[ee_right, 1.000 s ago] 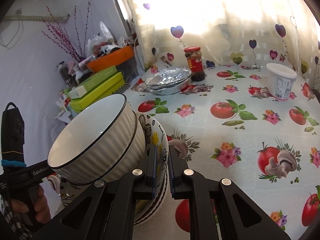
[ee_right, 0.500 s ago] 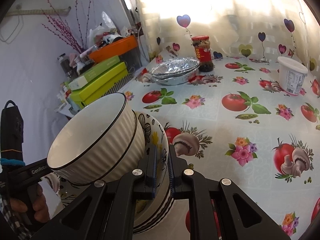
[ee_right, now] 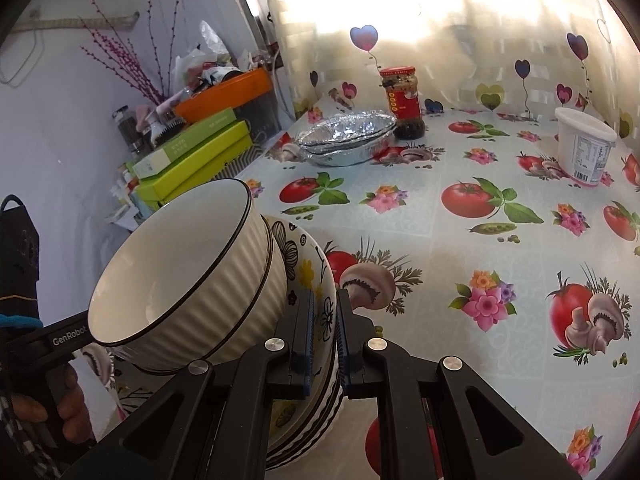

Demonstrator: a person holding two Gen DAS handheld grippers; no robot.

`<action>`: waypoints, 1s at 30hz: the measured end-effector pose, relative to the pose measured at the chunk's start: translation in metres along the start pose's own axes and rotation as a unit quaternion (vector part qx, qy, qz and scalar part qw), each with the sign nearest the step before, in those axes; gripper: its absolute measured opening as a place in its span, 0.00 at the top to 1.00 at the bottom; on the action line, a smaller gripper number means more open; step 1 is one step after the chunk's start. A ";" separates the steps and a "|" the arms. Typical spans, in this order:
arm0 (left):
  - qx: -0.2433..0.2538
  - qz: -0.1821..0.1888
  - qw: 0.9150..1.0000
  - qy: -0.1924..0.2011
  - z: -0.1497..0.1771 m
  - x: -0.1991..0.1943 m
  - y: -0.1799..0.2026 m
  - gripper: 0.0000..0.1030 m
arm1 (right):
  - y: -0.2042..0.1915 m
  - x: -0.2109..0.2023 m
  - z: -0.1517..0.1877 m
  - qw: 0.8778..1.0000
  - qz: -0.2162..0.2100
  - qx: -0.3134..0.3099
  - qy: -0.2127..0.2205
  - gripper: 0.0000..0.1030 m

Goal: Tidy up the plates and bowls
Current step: 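Lower the floral plate onto the stack of white plates with both grippers, then open both grippers and pull them back from the stack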

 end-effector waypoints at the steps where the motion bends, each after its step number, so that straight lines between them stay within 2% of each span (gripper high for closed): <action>1: 0.000 -0.001 1.000 0.000 0.000 0.000 0.000 0.88 | 0.000 0.000 0.000 1.000 -0.001 0.000 0.000 0.88; 5: 0.001 0.002 1.000 0.001 0.000 0.000 0.000 0.87 | -0.002 0.001 0.001 1.000 0.002 -0.004 0.000 0.86; 8: 0.002 0.008 1.000 0.003 0.000 -0.001 0.000 0.85 | -0.004 -0.004 -0.001 1.000 0.008 -0.013 0.013 0.81; 11: 0.012 -0.002 1.000 0.011 0.000 -0.003 0.001 0.85 | -0.001 -0.011 -0.003 0.999 0.030 -0.020 0.028 0.70; 14: 0.016 -0.003 1.000 0.018 0.000 -0.007 0.002 0.81 | 0.006 -0.008 0.000 1.000 0.017 0.001 0.018 0.60; 16: 0.018 -0.008 1.000 0.020 0.000 -0.009 0.001 0.73 | 0.008 -0.009 0.003 1.000 0.013 0.006 0.017 0.59; 19: 0.018 -0.012 0.999 0.025 0.002 -0.013 0.000 0.68 | 0.006 -0.014 0.004 1.000 0.021 -0.001 0.023 0.58; 24: 0.018 -0.024 0.999 0.029 0.010 -0.021 -0.001 0.65 | 0.005 -0.025 0.008 0.999 0.024 -0.001 0.034 0.49; 30: 0.027 -0.038 0.998 0.038 0.022 -0.035 0.003 0.64 | 0.001 -0.036 0.017 0.999 0.023 -0.001 0.036 0.45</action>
Point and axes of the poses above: each gripper's, at about its wrist camera, not at the fingertips, and x roughly the way its jaws point, y to its right, z to its underside, the point moved 10 cm from there along x, roughly the way its jaws point, and after that the axes turned 11 degrees about -y, right-handed, at the moved point
